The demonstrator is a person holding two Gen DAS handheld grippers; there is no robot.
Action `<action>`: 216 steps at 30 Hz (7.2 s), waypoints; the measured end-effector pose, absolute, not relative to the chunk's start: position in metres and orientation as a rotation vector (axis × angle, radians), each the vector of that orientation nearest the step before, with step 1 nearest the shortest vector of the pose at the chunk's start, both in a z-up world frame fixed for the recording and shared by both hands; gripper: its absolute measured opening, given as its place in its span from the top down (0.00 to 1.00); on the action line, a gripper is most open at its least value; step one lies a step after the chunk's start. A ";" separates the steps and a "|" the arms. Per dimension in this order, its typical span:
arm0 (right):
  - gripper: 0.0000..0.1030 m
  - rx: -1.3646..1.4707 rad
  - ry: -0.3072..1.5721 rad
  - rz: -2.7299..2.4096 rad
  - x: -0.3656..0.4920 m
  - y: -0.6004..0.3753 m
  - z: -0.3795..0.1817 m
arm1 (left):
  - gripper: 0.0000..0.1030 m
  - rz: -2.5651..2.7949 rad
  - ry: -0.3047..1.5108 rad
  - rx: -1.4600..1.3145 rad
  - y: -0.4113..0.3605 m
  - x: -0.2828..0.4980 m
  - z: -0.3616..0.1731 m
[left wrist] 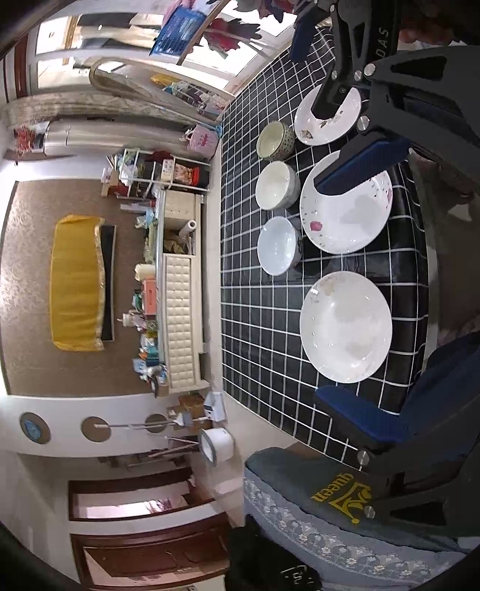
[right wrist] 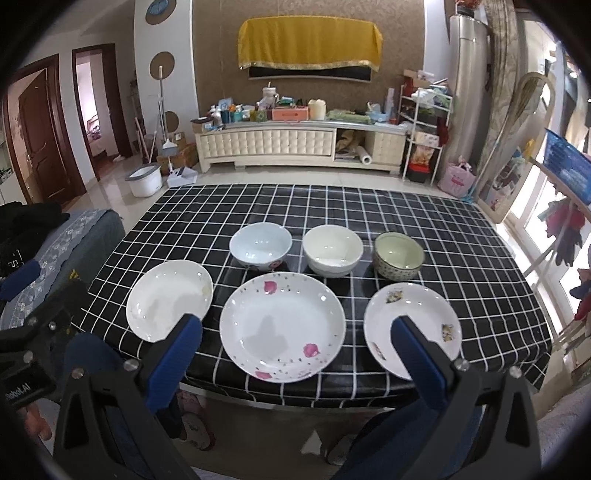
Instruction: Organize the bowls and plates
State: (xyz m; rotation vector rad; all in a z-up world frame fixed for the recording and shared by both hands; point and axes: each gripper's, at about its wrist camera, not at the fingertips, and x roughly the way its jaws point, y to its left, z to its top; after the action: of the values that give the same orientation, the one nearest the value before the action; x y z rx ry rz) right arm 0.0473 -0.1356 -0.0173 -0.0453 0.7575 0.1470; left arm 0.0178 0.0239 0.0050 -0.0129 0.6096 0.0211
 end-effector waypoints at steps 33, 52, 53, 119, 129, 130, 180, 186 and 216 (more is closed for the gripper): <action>0.00 -0.253 1.041 0.372 0.195 -0.001 -0.132 | 0.01 0.286 1.179 -0.301 0.177 0.163 -0.164; 0.30 -0.297 1.170 0.392 0.223 0.025 -0.176 | 0.51 0.185 1.286 -0.308 0.197 0.192 -0.206; 0.34 -0.293 1.180 0.391 0.224 0.025 -0.178 | 0.55 0.167 1.280 -0.304 0.194 0.192 -0.205; 0.45 0.026 1.108 0.186 0.149 -0.172 -0.140 | 0.65 -0.250 1.139 -0.119 0.004 0.158 -0.138; 0.45 0.075 1.134 0.152 0.153 -0.211 -0.157 | 0.65 -0.251 1.230 -0.129 -0.023 0.178 -0.170; 0.45 0.084 1.136 0.154 0.155 -0.213 -0.158 | 0.65 -0.253 1.234 -0.127 -0.024 0.179 -0.171; 0.78 0.012 1.124 0.191 0.176 -0.187 -0.159 | 0.88 -0.210 1.166 -0.074 -0.008 0.176 -0.163; 0.78 0.005 1.096 0.227 0.174 -0.165 -0.145 | 0.88 -0.180 1.137 -0.097 0.018 0.167 -0.149; 0.78 -0.098 1.146 0.420 0.200 -0.011 -0.166 | 0.88 0.053 1.194 -0.260 0.169 0.157 -0.165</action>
State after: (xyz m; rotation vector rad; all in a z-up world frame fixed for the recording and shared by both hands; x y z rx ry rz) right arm 0.2002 -0.0111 -0.1658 -0.0980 1.1459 0.4201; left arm 0.1571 0.1686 -0.1653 -0.2601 1.1941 0.0534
